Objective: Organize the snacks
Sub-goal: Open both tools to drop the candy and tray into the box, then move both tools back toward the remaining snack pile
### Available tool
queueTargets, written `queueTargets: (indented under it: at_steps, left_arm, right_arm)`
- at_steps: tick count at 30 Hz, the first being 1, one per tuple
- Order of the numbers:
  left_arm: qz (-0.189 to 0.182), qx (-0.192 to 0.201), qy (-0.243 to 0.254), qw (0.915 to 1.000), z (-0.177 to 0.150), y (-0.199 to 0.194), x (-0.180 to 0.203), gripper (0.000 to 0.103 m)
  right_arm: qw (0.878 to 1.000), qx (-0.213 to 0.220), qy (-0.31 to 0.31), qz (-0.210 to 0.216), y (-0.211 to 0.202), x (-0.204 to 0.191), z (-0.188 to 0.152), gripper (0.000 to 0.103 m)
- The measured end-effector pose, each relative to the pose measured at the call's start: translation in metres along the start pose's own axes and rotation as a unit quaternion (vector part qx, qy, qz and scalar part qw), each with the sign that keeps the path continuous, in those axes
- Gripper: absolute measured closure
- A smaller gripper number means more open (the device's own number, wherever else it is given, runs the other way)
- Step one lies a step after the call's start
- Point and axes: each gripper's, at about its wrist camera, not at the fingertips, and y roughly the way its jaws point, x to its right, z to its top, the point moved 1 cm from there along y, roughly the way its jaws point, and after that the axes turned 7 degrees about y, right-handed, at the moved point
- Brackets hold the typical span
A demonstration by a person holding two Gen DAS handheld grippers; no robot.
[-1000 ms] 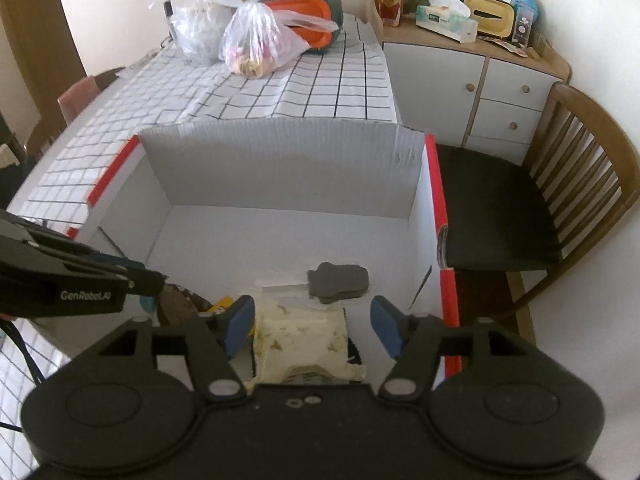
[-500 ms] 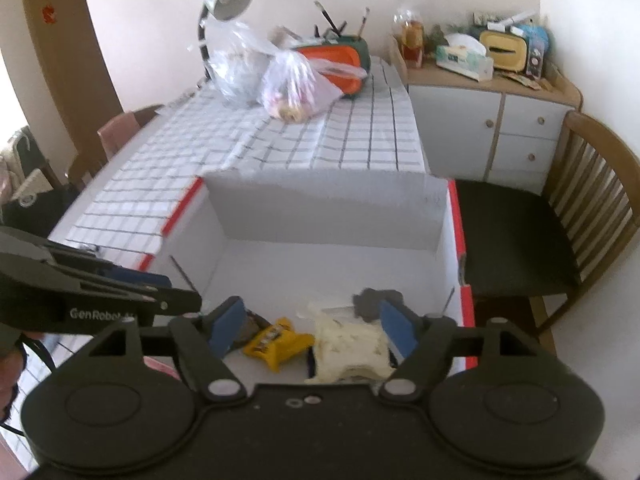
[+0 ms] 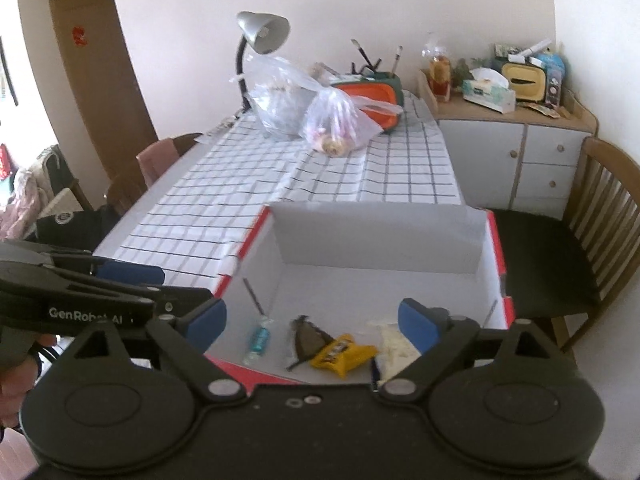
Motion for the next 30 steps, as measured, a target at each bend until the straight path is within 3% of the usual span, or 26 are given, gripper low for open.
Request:
queueTargets:
  at_steps: [4, 17, 30]
  left_arm:
    - [-0.006, 0.016, 0.001, 0.9999, -0.009, -0.017, -0.014, 0.034]
    - [-0.01, 0.041, -0.006, 0.9991, -0.054, -0.062, -0.092, 0.025]
    - [0.011, 0.018, -0.04, 0.999, -0.11, -0.087, -0.196, 0.023]
  right_arm:
    - [1.0, 0.011, 0.001, 0.013, -0.005, -0.019, -0.002, 0.001]
    - [0.999, 0.009, 0.003, 0.039, 0.009, -0.104, -0.021, 0.0]
    - [0.998, -0.032, -0.027, 0.047, 0.052, -0.19, -0.05, 0.0]
